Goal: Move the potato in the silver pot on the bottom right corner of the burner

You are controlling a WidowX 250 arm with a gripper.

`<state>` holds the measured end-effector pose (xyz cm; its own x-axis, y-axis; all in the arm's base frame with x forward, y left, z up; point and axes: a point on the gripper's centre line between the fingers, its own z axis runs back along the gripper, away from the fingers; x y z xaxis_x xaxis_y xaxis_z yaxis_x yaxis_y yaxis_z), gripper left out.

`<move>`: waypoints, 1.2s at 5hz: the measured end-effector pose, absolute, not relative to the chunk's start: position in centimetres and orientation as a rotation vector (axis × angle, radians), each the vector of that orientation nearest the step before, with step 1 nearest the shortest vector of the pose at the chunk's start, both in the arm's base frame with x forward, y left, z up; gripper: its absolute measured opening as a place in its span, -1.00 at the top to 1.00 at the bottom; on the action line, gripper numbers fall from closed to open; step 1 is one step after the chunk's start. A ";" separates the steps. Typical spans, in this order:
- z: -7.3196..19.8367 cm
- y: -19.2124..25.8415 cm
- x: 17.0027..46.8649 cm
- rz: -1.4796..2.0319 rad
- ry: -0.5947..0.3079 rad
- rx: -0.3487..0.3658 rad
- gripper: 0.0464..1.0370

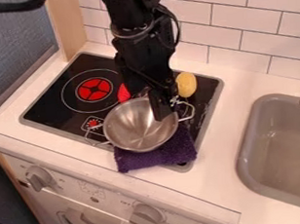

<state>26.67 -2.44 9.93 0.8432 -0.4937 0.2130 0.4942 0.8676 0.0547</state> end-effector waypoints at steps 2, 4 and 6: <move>9.8 -2.6 28.2 -0.451 -0.191 0.010 -0.94; 10.8 -3.2 31.4 -0.399 -0.172 0.066 -0.94; 9.8 -3.6 34.0 -0.128 -0.242 0.090 -0.94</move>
<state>34.05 -3.59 9.78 0.9628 -0.1370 0.2327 0.1153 0.9878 0.1043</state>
